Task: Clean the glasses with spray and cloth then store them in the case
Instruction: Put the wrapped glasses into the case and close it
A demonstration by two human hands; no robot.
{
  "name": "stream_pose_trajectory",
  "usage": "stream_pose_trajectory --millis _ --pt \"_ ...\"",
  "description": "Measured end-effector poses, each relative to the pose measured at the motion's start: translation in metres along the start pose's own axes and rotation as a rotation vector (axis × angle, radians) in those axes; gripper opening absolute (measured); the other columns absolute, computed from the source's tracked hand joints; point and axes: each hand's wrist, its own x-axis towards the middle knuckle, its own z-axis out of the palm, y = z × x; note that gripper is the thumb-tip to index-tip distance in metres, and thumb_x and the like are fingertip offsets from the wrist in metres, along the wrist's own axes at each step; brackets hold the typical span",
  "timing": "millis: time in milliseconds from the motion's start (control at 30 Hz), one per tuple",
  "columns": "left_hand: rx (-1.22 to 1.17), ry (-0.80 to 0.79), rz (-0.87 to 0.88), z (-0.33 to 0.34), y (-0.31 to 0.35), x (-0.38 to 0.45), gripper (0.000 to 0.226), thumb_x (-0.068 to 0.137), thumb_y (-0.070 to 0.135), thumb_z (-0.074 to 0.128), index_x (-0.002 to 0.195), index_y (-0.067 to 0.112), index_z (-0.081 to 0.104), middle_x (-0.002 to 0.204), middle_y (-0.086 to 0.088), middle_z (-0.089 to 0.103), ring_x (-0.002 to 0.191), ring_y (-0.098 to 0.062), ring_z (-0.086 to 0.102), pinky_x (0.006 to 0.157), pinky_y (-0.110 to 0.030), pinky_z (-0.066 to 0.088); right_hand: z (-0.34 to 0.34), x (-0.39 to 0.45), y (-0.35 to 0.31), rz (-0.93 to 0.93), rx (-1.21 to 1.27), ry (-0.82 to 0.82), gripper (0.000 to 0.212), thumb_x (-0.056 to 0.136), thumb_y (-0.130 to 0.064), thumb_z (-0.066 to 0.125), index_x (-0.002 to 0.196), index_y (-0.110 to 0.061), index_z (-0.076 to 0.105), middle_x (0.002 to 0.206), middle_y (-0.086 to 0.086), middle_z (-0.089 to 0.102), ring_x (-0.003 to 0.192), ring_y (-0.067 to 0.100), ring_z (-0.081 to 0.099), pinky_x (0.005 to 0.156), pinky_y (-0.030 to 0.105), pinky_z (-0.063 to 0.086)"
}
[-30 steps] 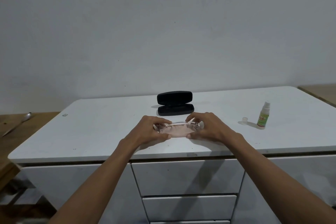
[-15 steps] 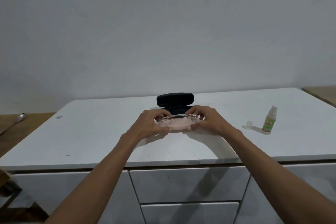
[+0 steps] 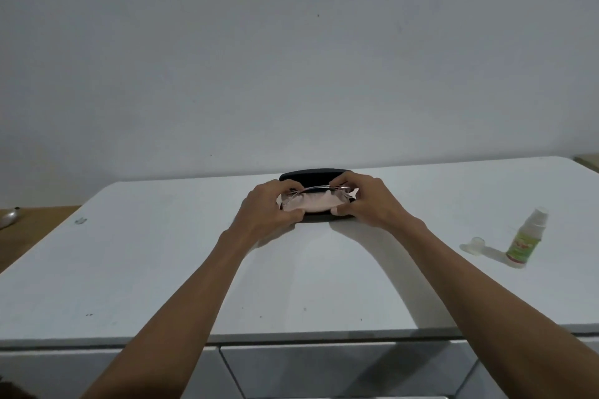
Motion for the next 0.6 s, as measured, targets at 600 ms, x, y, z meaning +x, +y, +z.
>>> stream_pose_trajectory --millis 600 --pt "-0.175 0.058 -0.043 0.010 -0.016 -0.001 0.014 0.091 0.027 0.071 0.102 0.034 0.076 0.105 0.019 0.073 0.057 -0.010 0.053 0.072 -0.026 0.050 0.008 -0.003 0.009 0.068 0.045 0.021 0.032 0.084 -0.018 0.081 0.115 -0.022 0.072 0.114 -0.009 0.068 0.077 -0.003 0.057 0.070 0.016 0.043"
